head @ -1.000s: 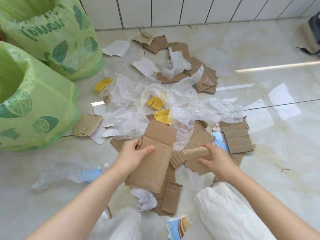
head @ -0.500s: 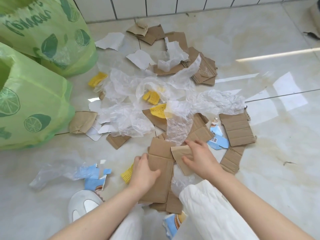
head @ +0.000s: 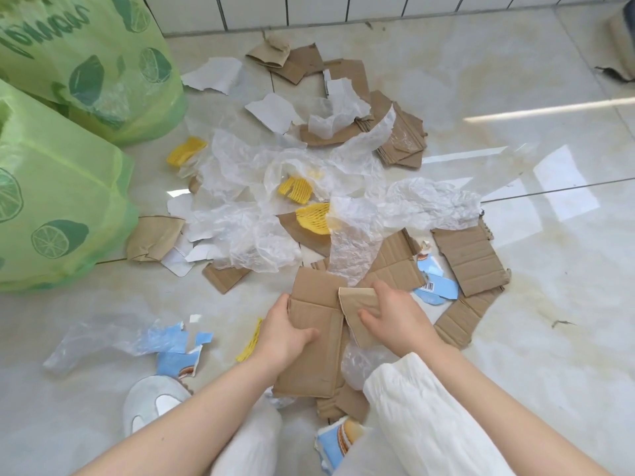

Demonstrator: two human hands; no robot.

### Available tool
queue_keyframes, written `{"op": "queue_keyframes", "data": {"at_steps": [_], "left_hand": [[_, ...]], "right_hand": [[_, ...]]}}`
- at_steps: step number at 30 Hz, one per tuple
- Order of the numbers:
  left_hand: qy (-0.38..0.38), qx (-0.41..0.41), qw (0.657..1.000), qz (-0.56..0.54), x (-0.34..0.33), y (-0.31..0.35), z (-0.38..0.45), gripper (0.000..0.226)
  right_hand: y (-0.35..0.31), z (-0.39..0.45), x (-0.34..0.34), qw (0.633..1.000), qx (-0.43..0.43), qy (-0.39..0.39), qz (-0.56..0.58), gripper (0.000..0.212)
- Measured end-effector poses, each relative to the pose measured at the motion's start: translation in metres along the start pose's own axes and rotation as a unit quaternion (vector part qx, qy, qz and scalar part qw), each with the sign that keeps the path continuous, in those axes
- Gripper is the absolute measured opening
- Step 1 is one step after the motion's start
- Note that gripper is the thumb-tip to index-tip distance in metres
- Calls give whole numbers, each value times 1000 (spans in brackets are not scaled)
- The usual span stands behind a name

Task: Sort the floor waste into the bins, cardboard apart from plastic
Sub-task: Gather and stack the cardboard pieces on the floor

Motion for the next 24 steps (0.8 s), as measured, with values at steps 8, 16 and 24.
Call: {"op": "queue_keyframes", "data": {"at_steps": [8, 16, 24], "left_hand": [[34, 23, 996, -81, 53, -17, 17, 36], [20, -9, 994, -109, 75, -7, 19, 43], [16, 25, 983, -182, 84, -15, 12, 47]], "right_hand": [[13, 35, 26, 994, 22, -66, -82, 28], [-11, 80, 22, 977, 35, -149, -150, 44], [-4, 68, 28, 987, -51, -58, -138, 44]]}}
Point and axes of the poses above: each hand's wrist, its own z-axis towards the middle knuckle, its own x-axis out of the back of the hand, y = z × x, the point moved 7 cm from there along z, towards the middle knuckle, and after that the axes turned 14 degrees about z, right-handed, at the moved point
